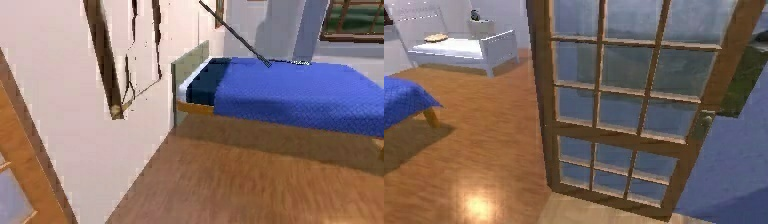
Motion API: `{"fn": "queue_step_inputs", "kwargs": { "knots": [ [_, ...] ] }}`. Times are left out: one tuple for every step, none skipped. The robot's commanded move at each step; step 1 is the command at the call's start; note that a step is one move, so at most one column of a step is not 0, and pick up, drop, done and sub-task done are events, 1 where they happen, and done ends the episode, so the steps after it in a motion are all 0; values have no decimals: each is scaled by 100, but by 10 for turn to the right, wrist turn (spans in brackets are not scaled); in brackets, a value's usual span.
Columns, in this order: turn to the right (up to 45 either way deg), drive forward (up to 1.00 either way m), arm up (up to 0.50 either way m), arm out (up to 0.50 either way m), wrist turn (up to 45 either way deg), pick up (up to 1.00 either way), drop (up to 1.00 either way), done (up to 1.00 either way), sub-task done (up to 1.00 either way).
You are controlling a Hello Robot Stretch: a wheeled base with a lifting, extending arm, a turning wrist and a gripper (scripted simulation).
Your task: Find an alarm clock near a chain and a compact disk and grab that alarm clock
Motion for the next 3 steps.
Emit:
{"fn": "queue_step_inputs", "kwargs": {
  "knots": [
    [450, 0, 0, 0, 0, 0, 0, 0, 0],
    [120, 0, 0, 0, 0, 0, 0, 0, 0],
    [30, 0, 0, 0, 0, 0, 0, 0, 0]
  ]
}}
